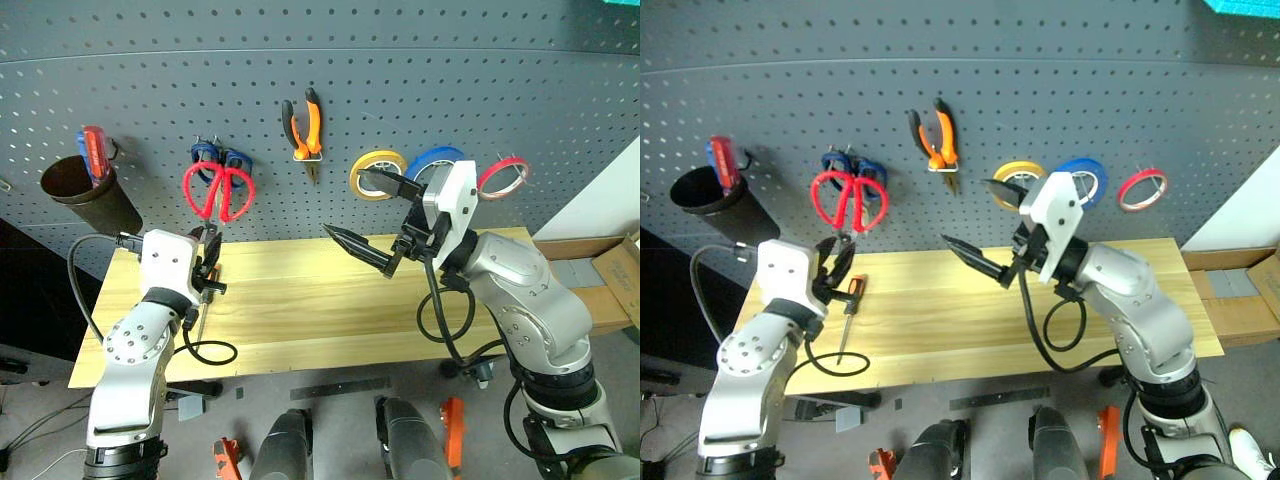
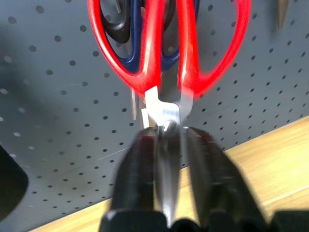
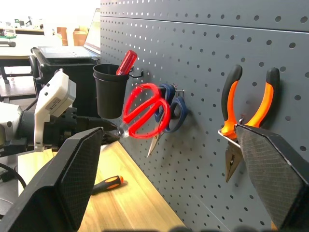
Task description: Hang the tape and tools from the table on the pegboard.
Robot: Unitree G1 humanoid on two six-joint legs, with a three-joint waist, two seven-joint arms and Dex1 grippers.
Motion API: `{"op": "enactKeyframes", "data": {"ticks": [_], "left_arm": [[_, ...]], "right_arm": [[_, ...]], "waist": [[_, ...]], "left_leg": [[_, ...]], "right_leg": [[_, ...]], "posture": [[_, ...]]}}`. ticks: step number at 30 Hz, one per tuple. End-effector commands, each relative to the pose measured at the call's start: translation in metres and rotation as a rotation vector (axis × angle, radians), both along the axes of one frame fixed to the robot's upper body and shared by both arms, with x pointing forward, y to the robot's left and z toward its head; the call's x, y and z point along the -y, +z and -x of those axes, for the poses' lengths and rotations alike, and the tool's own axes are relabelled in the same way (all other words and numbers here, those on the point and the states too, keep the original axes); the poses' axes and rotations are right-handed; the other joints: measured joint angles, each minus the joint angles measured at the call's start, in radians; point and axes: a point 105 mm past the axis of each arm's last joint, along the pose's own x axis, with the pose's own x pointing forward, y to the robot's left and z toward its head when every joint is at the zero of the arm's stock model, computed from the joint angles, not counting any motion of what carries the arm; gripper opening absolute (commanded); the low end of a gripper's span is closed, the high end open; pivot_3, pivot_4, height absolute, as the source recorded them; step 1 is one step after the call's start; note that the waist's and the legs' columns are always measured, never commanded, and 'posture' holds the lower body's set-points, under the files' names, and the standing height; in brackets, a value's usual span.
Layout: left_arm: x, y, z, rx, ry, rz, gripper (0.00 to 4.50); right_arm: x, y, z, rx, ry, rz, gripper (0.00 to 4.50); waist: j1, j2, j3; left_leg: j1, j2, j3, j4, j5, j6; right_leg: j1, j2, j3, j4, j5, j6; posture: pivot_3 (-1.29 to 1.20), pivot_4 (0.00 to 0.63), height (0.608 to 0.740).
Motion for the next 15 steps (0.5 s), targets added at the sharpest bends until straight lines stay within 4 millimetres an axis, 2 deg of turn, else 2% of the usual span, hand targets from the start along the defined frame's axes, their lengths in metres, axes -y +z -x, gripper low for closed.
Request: {"op": "enactKeyframes", "data": {"ticks": [1,6,8,10,15], "left_arm": [[0.005,-0.004,0.005,-0.011,-0.014,0.003,2.63],[0.001,-0.042,0.016,-0.175,-0.026,-0.058,4.36],[-0.012,-0.056,0.018,-0.247,0.012,-0.058,4.36],[-0.033,-0.064,0.017,-0.302,0.092,-0.046,4.36],[-0.080,-0.072,0.006,-0.385,0.280,0.050,4.36]], "right_arm": [[0.000,0.008,0.010,0.048,0.022,-0.005,4.50],[0.000,-0.012,0.004,-0.073,-0.010,0.005,4.50],[-0.004,-0.031,0.002,-0.171,-0.029,0.043,4.50],[-0.011,-0.051,0.000,-0.275,-0.060,0.080,4.50],[-0.030,-0.084,0.000,-0.449,-0.123,0.153,4.50]], "waist": [[-0.002,0.000,0.000],[-0.007,0.000,0.000],[-0.006,0.000,0.000],[-0.006,0.000,0.000],[-0.006,0.000,0.000]], "left_leg": [[0.000,0.000,0.000,0.000,0.000,0.000],[0.000,0.000,0.001,0.000,0.000,0.000],[0.000,0.000,0.000,0.000,0.000,0.000],[0.000,0.000,0.000,0.000,0.000,0.000],[0.001,0.000,0.000,0.001,0.000,0.000]], "right_leg": [[0.000,0.000,0.000,0.000,0.000,0.000],[0.000,0.000,0.001,0.000,0.000,0.000],[0.000,0.000,0.001,0.000,0.000,0.000],[0.000,0.000,0.001,0.001,0.000,0.000],[-0.001,0.000,0.000,0.007,0.000,0.000]], "posture": [[-0.07,0.231,0.740],[-0.07,0.240,0.740],[-0.07,0.246,0.740],[-0.06,0.253,0.740],[-0.06,0.272,0.740]]}}
